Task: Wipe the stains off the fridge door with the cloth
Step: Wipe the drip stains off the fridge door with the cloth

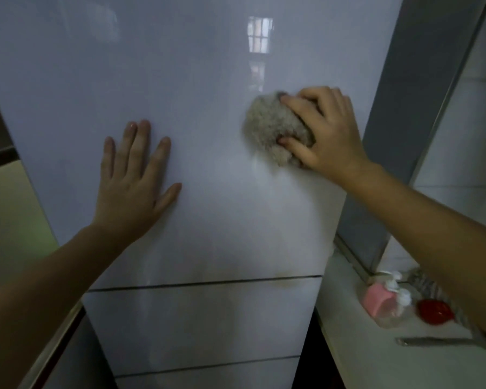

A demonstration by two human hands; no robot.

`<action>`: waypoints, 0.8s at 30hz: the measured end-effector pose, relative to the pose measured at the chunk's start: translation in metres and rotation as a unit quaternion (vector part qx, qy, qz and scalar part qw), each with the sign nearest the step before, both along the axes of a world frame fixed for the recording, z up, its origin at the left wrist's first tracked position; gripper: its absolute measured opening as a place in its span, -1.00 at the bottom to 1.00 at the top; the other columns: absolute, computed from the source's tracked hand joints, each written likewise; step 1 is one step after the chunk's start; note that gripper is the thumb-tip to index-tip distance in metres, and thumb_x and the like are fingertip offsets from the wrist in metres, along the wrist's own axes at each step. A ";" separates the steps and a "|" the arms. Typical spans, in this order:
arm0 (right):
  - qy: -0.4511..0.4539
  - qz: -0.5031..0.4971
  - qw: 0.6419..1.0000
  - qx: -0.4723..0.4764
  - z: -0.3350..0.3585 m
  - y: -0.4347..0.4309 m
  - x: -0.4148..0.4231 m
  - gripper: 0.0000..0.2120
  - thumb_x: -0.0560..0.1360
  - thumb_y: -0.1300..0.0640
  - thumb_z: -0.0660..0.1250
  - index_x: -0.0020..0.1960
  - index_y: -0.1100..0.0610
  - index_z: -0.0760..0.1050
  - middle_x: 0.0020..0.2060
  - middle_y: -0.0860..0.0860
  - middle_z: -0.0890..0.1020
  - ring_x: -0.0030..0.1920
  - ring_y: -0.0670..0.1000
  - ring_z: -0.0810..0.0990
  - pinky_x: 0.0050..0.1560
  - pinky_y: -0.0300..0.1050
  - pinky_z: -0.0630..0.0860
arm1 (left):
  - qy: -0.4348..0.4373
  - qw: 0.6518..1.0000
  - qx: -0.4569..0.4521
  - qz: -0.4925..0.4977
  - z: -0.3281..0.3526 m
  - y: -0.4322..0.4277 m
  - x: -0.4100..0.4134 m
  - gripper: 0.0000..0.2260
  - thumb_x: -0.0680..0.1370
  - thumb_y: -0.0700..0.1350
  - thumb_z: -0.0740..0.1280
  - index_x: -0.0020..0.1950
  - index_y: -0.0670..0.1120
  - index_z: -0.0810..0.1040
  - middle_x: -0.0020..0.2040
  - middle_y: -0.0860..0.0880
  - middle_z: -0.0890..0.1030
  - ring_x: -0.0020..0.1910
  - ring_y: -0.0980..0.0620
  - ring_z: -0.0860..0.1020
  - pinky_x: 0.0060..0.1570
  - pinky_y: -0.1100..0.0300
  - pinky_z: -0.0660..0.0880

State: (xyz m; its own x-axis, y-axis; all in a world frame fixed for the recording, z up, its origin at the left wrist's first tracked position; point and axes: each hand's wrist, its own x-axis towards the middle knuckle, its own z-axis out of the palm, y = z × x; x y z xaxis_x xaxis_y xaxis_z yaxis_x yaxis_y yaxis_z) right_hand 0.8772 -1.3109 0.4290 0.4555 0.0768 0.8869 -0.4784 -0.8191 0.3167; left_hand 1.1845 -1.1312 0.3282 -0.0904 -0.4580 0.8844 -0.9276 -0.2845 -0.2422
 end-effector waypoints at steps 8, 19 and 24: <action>-0.049 0.006 0.998 0.036 -0.045 -0.011 0.000 -0.44 0.55 -0.18 0.39 0.42 0.14 0.51 0.13 0.19 0.58 0.10 0.19 0.51 0.06 0.02 0.33 | -0.003 1.000 -0.002 0.007 -0.002 -0.001 0.003 -0.32 0.64 0.24 0.11 0.65 -0.10 0.09 0.66 -0.24 0.03 0.65 -0.23 -0.01 0.60 -0.24 -0.05; -0.006 -0.020 0.922 0.387 -0.296 0.048 -0.026 -0.61 0.46 0.06 0.48 0.27 0.11 0.57 0.11 0.02 0.55 0.09 0.07 0.55 -0.02 0.03 0.59 | 0.022 0.998 0.046 0.035 0.001 0.006 -0.005 -0.32 0.65 0.26 0.10 0.66 -0.07 0.03 0.65 -0.26 0.00 0.65 -0.26 -0.02 0.60 -0.24 -0.05; -0.142 0.003 0.818 0.557 -0.271 0.079 -0.034 -0.63 0.47 -0.02 0.50 0.23 -0.05 0.50 0.11 -0.11 0.54 0.04 -0.12 0.54 -0.05 -0.38 0.43 | 0.096 0.987 0.120 0.042 0.004 0.026 -0.031 -0.34 0.64 0.21 0.09 0.65 -0.09 0.07 0.66 -0.23 -0.02 0.65 -0.23 -0.02 0.59 -0.21 0.05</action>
